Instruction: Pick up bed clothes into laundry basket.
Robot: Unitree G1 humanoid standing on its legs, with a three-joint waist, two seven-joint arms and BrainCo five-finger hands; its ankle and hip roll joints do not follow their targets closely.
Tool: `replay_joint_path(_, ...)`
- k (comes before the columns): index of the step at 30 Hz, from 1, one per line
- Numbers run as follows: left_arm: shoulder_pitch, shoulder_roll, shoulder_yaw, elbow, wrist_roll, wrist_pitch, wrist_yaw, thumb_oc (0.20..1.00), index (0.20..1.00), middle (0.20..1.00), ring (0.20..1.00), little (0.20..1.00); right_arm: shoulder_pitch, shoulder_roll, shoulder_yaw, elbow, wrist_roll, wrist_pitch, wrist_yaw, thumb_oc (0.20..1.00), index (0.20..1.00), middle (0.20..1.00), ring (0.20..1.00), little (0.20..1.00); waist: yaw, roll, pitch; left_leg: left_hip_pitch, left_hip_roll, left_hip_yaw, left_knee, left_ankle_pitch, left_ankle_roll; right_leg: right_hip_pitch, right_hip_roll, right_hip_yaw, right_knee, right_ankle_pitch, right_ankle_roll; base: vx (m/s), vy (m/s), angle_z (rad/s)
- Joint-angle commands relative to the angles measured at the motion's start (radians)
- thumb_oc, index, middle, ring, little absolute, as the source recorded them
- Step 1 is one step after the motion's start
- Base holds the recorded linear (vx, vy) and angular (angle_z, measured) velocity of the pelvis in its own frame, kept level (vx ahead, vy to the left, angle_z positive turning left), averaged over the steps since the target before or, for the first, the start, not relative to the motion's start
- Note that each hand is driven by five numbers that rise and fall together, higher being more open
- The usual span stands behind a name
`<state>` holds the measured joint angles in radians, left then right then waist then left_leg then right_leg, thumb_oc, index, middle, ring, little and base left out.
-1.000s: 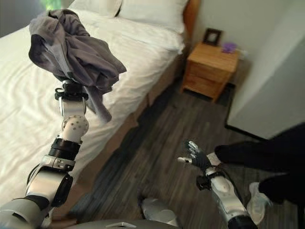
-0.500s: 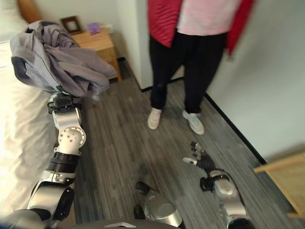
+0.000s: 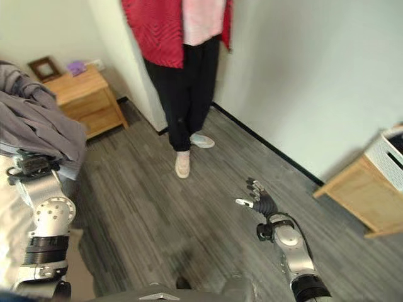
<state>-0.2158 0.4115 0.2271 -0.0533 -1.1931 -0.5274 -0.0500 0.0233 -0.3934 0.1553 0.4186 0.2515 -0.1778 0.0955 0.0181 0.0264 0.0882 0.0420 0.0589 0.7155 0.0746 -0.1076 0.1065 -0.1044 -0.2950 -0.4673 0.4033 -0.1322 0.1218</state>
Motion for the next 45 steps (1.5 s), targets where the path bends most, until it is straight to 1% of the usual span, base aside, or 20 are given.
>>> replay_joint_path(1, -0.127, 0.03, -0.064, 0.031, 0.084, 0.023, -0.045, 0.2, 0.2, 0.2, 0.2, 0.2, 0.098, -0.061, -0.008, -0.064, -0.004, -0.035, 0.008, 1.0, 1.0, 1.0, 1.0, 1.0, -0.073, -0.019, -0.038, -0.007, -0.001, -0.185, -0.118, 0.071, -0.092, 0.122, 0.104, 0.151, -0.31, 0.087, 0.033, -0.06, -0.492, -1.61)
replay_joint_path(3, -0.152, 0.019, -0.116, 0.046, 0.073, 0.045, -0.057, 0.2, 0.2, 0.2, 0.2, 0.2, 0.124, -0.072, -0.032, -0.085, 0.02, -0.038, -0.003, 1.0, 1.0, 1.0, 1.0, 1.0, -0.1, -0.034, -0.026, -0.034, 0.038, -0.173, -0.095, 0.114, -0.13, 0.147, 0.161, 0.192, -0.398, 0.094, 0.016, -0.04, -0.391, -0.73)
replay_joint_path(6, -0.174, -0.003, -0.154, 0.048, 0.065, 0.062, -0.07, 0.2, 0.2, 0.2, 0.2, 0.2, 0.142, -0.086, -0.049, -0.077, 0.037, -0.041, -0.005, 1.0, 1.0, 1.0, 1.0, 1.0, -0.115, -0.051, -0.008, -0.049, 0.078, -0.183, -0.023, 0.114, -0.151, 0.168, 0.196, 0.217, -0.428, 0.087, -0.007, -0.02, -0.236, -0.83)
replay_joint_path(8, -0.157, -0.038, -0.159, 0.012, 0.075, 0.061, -0.067, 0.2, 0.2, 0.2, 0.2, 0.2, 0.11, -0.109, -0.037, -0.052, 0.033, -0.041, -0.015, 1.0, 1.0, 1.0, 1.0, 1.0, -0.064, -0.055, 0.022, -0.108, 0.028, -0.43, 0.051, 0.148, -0.156, 0.152, 0.216, 0.277, -0.419, 0.091, -0.029, -0.06, -0.127, -0.77)
replay_joint_path(9, -0.105, -0.052, -0.135, 0.003, 0.071, 0.062, -0.068, 0.2, 0.2, 0.2, 0.2, 0.2, 0.094, -0.111, -0.026, -0.045, 0.049, -0.035, -0.003, 1.0, 1.0, 1.0, 1.0, 1.0, -0.022, -0.064, 0.031, -0.13, -0.042, -0.664, 0.039, 0.106, -0.145, 0.148, 0.224, 0.347, -0.427, 0.101, -0.031, -0.06, -0.1, -1.34)
replay_joint_path(10, -0.104, -0.052, -0.134, 0.002, 0.071, 0.063, -0.068, 0.2, 0.2, 0.2, 0.2, 0.2, 0.093, -0.111, -0.025, -0.045, 0.049, -0.035, -0.003, 1.0, 1.0, 1.0, 1.0, 1.0, -0.024, -0.064, 0.028, -0.134, -0.042, -0.665, 0.037, 0.11, -0.145, 0.145, 0.224, 0.346, -0.428, 0.104, -0.031, 0.05, -0.083, -2.26)
replay_joint_path(12, -0.058, -0.056, -0.101, -0.005, 0.043, 0.067, -0.087, 0.2, 0.2, 0.2, 0.2, 0.2, 0.089, -0.115, -0.004, -0.025, 0.048, -0.033, 0.028, 1.0, 1.0, 1.0, 1.0, 1.0, -0.009, -0.07, 0.018, -0.127, -0.091, -0.8, 0.014, 0.09, -0.132, 0.14, 0.252, 0.44, -0.446, 0.119, -0.04, 0.09, -0.058, -1.85)
replay_joint_path(13, -0.039, -0.063, -0.093, -0.008, 0.036, 0.071, -0.096, 0.2, 0.2, 0.2, 0.2, 0.2, 0.09, -0.119, 0.004, -0.019, 0.043, -0.033, 0.034, 1.0, 1.0, 1.0, 1.0, 1.0, -0.003, -0.069, 0.016, -0.119, -0.107, -0.826, 0.003, 0.092, -0.127, 0.138, 0.263, 0.469, -0.447, 0.126, -0.043, 0.11, -0.017, -1.32)
replay_joint_path(14, -0.024, -0.071, -0.092, -0.012, 0.028, 0.076, -0.104, 0.2, 0.2, 0.2, 0.2, 0.2, 0.095, -0.124, 0.006, -0.019, 0.04, -0.031, 0.038, 1.0, 1.0, 1.0, 1.0, 1.0, 0.0, -0.065, 0.015, -0.116, -0.113, -0.826, -0.002, 0.094, -0.125, 0.138, 0.268, 0.486, -0.444, 0.125, -0.043, 0.08, 0.046, -1.28)
replay_joint_path(15, -0.022, -0.082, -0.106, -0.012, 0.007, 0.085, -0.113, 0.2, 0.2, 0.2, 0.2, 0.2, 0.116, -0.118, -0.011, -0.019, 0.044, -0.028, 0.037, 1.0, 1.0, 1.0, 1.0, 1.0, -0.014, -0.051, 0.011, -0.091, -0.099, -0.768, -0.042, 0.107, -0.118, 0.144, 0.27, 0.478, -0.442, 0.12, -0.042, 0.07, 0.122, -1.53)
replay_joint_path(16, -0.037, -0.078, -0.143, -0.012, 0.005, 0.09, -0.116, 0.2, 0.2, 0.2, 0.2, 0.2, 0.125, -0.112, -0.011, -0.021, 0.047, -0.024, 0.032, 1.0, 1.0, 1.0, 1.0, 1.0, -0.033, -0.031, -0.006, -0.048, -0.106, -0.773, -0.102, 0.116, -0.109, 0.143, 0.277, 0.478, -0.448, 0.118, -0.043, 0.06, 0.112, -0.34)
replay_joint_path(20, -0.007, -0.082, -0.153, -0.006, 0.006, 0.105, -0.112, 0.2, 0.2, 0.2, 0.2, 0.2, 0.128, -0.103, 0.007, -0.031, 0.041, -0.019, 0.037, 1.0, 1.0, 1.0, 1.0, 1.0, -0.041, -0.014, -0.015, -0.014, -0.109, -0.76, -0.143, 0.121, -0.099, 0.145, 0.276, 0.495, -0.448, 0.118, -0.036, 0.04, 0.103, 0.04)
replay_joint_path(29, 0.048, -0.085, -0.134, 0.031, 0.016, 0.13, -0.109, 0.2, 0.2, 0.2, 0.2, 0.2, 0.152, -0.068, 0.02, -0.077, 0.098, -0.011, 0.081, 1.0, 1.0, 1.0, 1.0, 1.0, -0.042, -0.019, -0.027, 0.02, -0.112, -0.733, -0.16, 0.101, -0.083, 0.155, 0.269, 0.533, -0.458, 0.128, -0.021, 0.04, 0.069, -0.14)
replay_joint_path(30, 0.082, 0.008, -0.062, 0.044, 0.08, 0.125, -0.057, 0.2, 0.2, 0.2, 0.2, 0.2, 0.118, -0.049, -0.127, -0.117, 0.29, -0.051, 0.011, 1.0, 1.0, 1.0, 1.0, 1.0, 0.014, -0.066, 0.039, -0.187, -0.053, -0.597, 0.018, 0.107, -0.117, 0.147, 0.215, 0.432, -0.39, 0.055, -0.024, -0.05, -0.012, -0.07)
replay_joint_path(33, 0.035, -0.001, -0.1, 0.061, 0.084, 0.134, -0.056, 0.2, 0.2, 0.2, 0.2, 0.2, 0.109, -0.079, -0.157, -0.088, 0.322, -0.052, -0.017, 1.0, 1.0, 1.0, 1.0, 1.0, 0.005, -0.081, 0.069, -0.214, -0.071, -0.673, 0.124, 0.074, -0.131, 0.146, 0.212, 0.431, -0.428, 0.106, -0.03, -0.28, -0.075, -0.23)
replay_joint_path(34, 0.035, -0.001, -0.1, 0.061, 0.085, 0.134, -0.056, 0.2, 0.2, 0.2, 0.2, 0.2, 0.11, -0.079, -0.157, -0.089, 0.322, -0.051, -0.017, 1.0, 1.0, 1.0, 1.0, 1.0, 0.004, -0.08, 0.07, -0.214, -0.071, -0.674, 0.126, 0.073, -0.131, 0.148, 0.213, 0.43, -0.428, 0.106, -0.03, -0.22, -0.025, -0.17)
replay_joint_path(35, 0.026, -0.002, -0.112, 0.06, 0.079, 0.138, -0.059, 0.2, 0.2, 0.2, 0.2, 0.2, 0.129, -0.066, -0.172, -0.09, 0.341, -0.045, -0.01, 1.0, 1.0, 1.0, 1.0, 1.0, -0.01, -0.08, 0.064, -0.186, -0.069, -0.669, 0.107, 0.062, -0.13, 0.145, 0.211, 0.427, -0.429, 0.114, -0.026, -0.07, 0.019, 0.09)
replay_joint_path(38, -0.01, 0.015, -0.144, 0.101, 0.085, 0.134, -0.055, 0.2, 0.2, 0.2, 0.2, 0.2, 0.184, -0.048, -0.189, -0.097, 0.316, -0.043, -0.006, 1.0, 1.0, 1.0, 1.0, 1.0, -0.048, -0.037, 0.014, -0.098, -0.07, -0.667, -0.073, 0.111, -0.121, 0.129, 0.235, 0.432, -0.423, 0.118, -0.019, -0.04, 0.09, 0.13)
replay_joint_path(40, -0.032, 0.025, -0.164, 0.127, 0.082, 0.142, -0.043, 0.2, 0.2, 0.2, 0.2, 0.2, 0.181, -0.014, -0.186, -0.106, 0.357, -0.049, -0.006, 1.0, 1.0, 1.0, 1.0, 1.0, -0.065, -0.025, -0.002, -0.067, -0.075, -0.651, -0.083, 0.105, -0.116, 0.137, 0.23, 0.433, -0.433, 0.123, -0.015, 0.0, 0.117, 0.07)
replay_joint_path(45, -0.087, 0.052, -0.223, 0.181, 0.086, 0.164, -0.04, 0.2, 0.2, 0.2, 0.2, 0.2, 0.132, -0.011, -0.137, -0.096, 0.354, -0.046, -0.011, 1.0, 1.0, 1.0, 1.0, 1.0, -0.071, -0.015, -0.009, -0.045, -0.081, -0.637, -0.075, 0.089, -0.105, 0.149, 0.219, 0.453, -0.425, 0.124, -0.008, 0.02, 0.087, -0.14)
